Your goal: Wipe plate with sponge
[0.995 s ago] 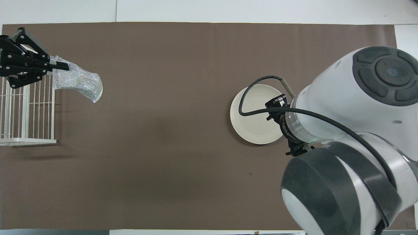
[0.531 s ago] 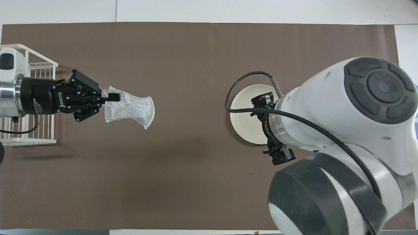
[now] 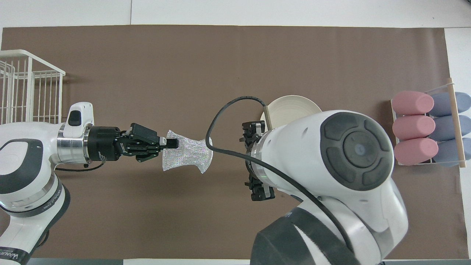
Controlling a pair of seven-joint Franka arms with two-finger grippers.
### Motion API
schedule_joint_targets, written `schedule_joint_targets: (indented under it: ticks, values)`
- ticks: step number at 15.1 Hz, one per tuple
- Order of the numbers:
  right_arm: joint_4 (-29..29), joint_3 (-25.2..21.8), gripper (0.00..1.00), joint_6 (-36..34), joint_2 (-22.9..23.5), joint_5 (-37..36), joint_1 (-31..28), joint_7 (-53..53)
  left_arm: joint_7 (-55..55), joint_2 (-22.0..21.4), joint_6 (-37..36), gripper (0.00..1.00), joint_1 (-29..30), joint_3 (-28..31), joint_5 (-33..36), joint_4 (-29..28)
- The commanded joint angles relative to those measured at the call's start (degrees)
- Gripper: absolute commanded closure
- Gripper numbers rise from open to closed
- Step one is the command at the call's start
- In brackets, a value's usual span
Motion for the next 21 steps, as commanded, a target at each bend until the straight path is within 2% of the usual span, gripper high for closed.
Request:
schedule_joint_targets:
  ticks: [1, 7, 10, 12, 21]
  values:
    - [-2.72, 0.26, 0.00, 2.15, -1.99, 3.14, -0.06, 1.14, 3.86, -1.97, 1.53, 1.00, -3.84, 0.67, -2.77, -2.49]
    - [-9.13, 0.34, 0.00, 9.25, -4.36, 3.41, 1.87, 2.11, 7.30, -1.97, 1.53, 1.00, -5.78, 0.67, -3.83, -4.25]
    - [-9.84, 0.34, 0.00, 12.33, -3.58, 3.32, 3.71, 2.11, 7.30, -2.06, 1.35, 1.00, -5.78, 0.67, -3.83, -4.25]
    - [-11.33, 0.34, 0.00, 16.72, -2.87, 3.41, 6.00, 2.72, 7.30, -2.23, 1.09, 1.00, -5.70, 0.67, -3.83, -4.42]
    - [-13.80, 0.34, 0.00, 18.58, -3.05, 3.32, 5.66, 1.50, 7.30, -2.41, 0.04, 1.00, -5.52, 0.85, -3.83, -4.86]
